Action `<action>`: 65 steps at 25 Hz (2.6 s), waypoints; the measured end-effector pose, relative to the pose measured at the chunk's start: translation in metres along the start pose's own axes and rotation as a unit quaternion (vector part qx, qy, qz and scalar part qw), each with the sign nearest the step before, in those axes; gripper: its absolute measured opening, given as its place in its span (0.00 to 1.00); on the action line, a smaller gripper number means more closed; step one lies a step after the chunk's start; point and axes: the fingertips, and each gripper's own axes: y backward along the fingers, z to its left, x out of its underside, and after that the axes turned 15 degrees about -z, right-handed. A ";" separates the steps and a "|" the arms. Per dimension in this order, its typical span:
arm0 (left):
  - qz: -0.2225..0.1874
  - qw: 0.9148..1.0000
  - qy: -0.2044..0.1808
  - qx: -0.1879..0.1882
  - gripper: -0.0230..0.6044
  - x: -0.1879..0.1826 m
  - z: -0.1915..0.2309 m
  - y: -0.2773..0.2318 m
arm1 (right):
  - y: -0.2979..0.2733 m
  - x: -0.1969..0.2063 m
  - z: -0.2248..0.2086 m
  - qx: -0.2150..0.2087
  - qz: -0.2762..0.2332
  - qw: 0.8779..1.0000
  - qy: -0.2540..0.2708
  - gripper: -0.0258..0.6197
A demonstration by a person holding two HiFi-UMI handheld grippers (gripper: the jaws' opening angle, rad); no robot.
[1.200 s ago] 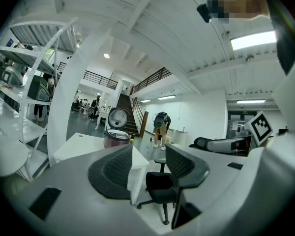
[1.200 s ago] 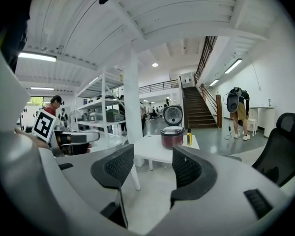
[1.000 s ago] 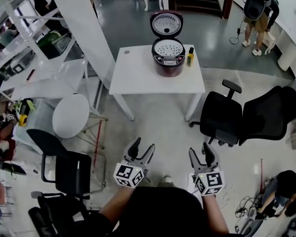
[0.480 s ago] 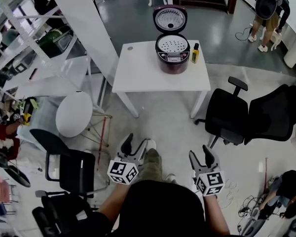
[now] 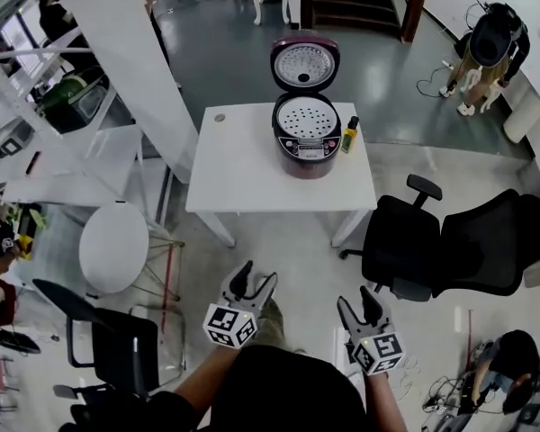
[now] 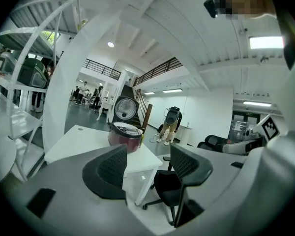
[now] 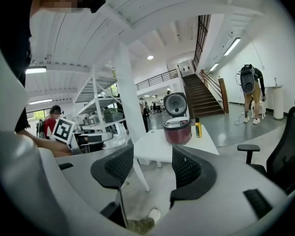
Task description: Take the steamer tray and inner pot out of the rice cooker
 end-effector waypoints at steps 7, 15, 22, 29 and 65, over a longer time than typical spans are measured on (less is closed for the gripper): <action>0.006 0.999 0.017 0.028 0.44 -0.027 0.065 -0.100 | -0.118 -0.012 -0.016 -0.002 0.009 0.999 -0.040 0.38; -0.004 0.997 0.043 0.057 0.42 -0.058 0.128 -0.184 | -0.231 -0.035 -0.019 -0.001 0.006 0.999 -0.037 0.38; -0.004 0.996 0.054 0.076 0.42 -0.071 0.174 -0.219 | -0.300 -0.038 -0.006 -0.005 0.010 1.000 -0.021 0.38; -0.004 0.995 0.067 0.069 0.42 -0.069 0.204 -0.237 | -0.334 -0.033 0.006 -0.024 0.010 0.999 -0.036 0.38; 0.011 0.993 0.043 -0.108 0.44 -0.036 0.239 -0.461 | -0.569 -0.041 -0.270 -0.058 0.080 0.995 0.026 0.38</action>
